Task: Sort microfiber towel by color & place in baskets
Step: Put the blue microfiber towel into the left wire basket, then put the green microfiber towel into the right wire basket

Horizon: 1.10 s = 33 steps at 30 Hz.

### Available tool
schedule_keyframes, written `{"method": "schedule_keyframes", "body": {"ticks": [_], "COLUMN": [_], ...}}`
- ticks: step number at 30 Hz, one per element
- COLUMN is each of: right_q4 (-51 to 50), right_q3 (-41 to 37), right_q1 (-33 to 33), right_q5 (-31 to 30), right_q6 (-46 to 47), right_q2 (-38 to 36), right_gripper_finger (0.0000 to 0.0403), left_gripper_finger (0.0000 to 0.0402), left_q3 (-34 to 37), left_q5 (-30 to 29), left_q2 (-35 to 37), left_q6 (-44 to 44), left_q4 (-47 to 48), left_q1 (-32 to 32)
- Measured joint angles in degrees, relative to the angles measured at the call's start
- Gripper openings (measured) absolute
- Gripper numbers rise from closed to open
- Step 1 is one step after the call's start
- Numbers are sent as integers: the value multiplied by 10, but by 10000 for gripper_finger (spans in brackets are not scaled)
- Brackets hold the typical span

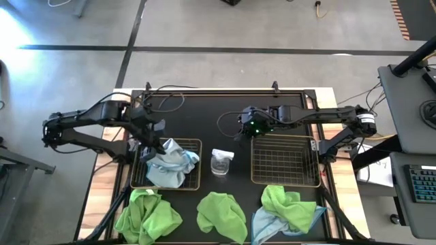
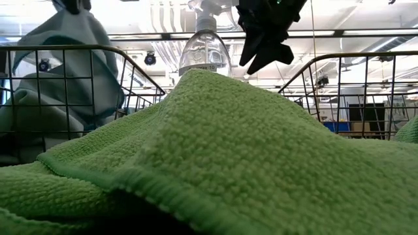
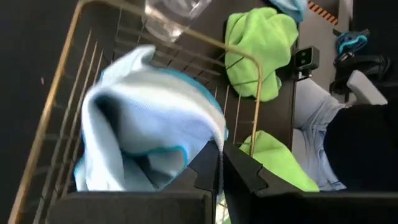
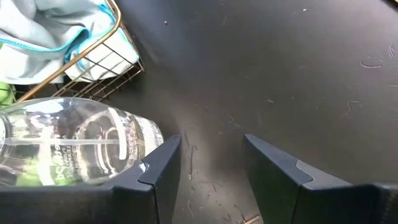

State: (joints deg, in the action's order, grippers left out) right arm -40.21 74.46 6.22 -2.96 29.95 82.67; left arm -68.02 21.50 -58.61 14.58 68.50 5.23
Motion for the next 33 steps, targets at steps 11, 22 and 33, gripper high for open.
{"method": "schedule_keyframes", "body": {"ticks": [11, 22, 33], "right_q4": [0, 0, 0], "right_q3": [0, 0, 0], "right_q1": [0, 0, 0], "right_q5": [1, 1, 0], "right_q6": [-6, -13, -30], "right_q2": [-1, -2, -9], "right_gripper_finger": [164, 164, 164], "left_gripper_finger": [13, 111, 127], "left_q3": [-46, -52, -145], "left_q5": [-59, -59, -59], "left_q2": [-41, -51, -44], "left_q6": [-5, -11, -130], "left_q4": [16, 44, 1], "left_q1": [0, 0, -1]}}
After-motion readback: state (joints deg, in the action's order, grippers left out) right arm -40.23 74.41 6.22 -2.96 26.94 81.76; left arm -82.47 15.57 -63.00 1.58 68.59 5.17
